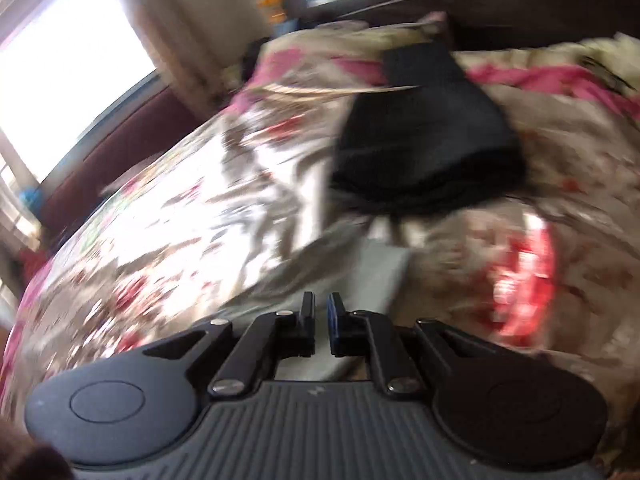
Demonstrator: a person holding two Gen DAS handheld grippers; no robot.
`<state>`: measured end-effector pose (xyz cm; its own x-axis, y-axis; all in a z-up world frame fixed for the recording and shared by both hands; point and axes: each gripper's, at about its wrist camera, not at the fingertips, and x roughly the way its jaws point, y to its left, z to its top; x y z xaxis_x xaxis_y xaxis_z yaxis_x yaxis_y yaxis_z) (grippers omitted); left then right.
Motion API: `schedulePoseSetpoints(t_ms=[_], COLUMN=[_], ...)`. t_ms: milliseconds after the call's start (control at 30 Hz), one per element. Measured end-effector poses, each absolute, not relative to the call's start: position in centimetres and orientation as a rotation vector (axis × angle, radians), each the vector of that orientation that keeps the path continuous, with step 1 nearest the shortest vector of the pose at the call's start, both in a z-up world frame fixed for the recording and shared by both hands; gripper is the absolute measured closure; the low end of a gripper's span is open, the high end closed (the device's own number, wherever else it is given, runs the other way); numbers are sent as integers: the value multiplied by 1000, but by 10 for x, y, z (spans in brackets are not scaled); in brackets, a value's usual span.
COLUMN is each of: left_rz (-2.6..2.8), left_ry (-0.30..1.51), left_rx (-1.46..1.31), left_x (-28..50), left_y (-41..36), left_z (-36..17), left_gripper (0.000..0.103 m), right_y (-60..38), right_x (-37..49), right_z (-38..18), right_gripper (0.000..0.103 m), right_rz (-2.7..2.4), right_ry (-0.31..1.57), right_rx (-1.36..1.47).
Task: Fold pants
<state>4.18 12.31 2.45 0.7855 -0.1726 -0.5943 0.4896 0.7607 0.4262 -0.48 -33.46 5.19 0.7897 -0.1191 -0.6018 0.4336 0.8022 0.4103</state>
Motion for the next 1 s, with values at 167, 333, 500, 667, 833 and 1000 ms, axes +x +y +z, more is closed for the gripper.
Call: schedulePoseSetpoints(t_ms=[167, 333, 500, 667, 833, 1000], left_rz=[-296, -213, -193, -190, -182, -177], left_ry=[497, 627, 677, 745, 786, 818], left_rx=[628, 574, 508, 448, 432, 426], left_x=[67, 85, 92, 106, 117, 123], left_y=[137, 177, 193, 198, 198, 198], left_z=[12, -19, -20, -19, -17, -15], left_gripper=[54, 54, 40, 36, 33, 31], right_y=[-229, -171, -140, -110, -94, -88], right_x=[125, 234, 272, 264, 276, 281], right_z=[43, 6, -24, -10, 14, 27], right_gripper=[82, 80, 80, 80, 76, 68], right_rz=[209, 496, 807, 1054, 1194, 1206], right_ry=[794, 951, 1132, 1243, 1260, 1207], right_rx=[478, 425, 482, 384, 360, 256])
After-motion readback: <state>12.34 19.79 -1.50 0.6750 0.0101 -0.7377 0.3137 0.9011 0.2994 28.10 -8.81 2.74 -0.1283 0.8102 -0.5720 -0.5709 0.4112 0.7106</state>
